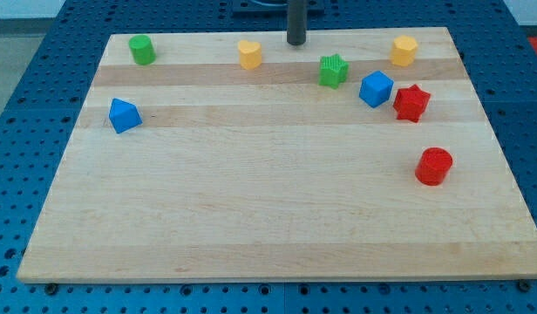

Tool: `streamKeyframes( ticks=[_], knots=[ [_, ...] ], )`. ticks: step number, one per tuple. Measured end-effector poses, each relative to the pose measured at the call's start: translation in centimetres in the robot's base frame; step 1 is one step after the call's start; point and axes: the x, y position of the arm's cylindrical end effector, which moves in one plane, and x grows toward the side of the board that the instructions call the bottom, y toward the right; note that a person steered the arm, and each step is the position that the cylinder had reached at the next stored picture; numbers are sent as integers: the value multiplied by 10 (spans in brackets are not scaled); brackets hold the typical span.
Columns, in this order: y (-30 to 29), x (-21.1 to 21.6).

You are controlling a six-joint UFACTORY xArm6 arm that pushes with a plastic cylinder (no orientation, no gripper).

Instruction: Slide the red circle up a bit

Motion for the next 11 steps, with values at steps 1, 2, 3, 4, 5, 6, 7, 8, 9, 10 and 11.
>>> streamKeyframes(
  ticks=[1,2,3,4,5,6,7,8,9,10,11],
  knots=[
    [0,0],
    [12,-7],
    [62,-11],
    [104,-20],
    [210,-8],
    [287,-2],
    [310,98],
    [311,186],
    [280,272],
    [195,307],
    [177,309]
  ],
)
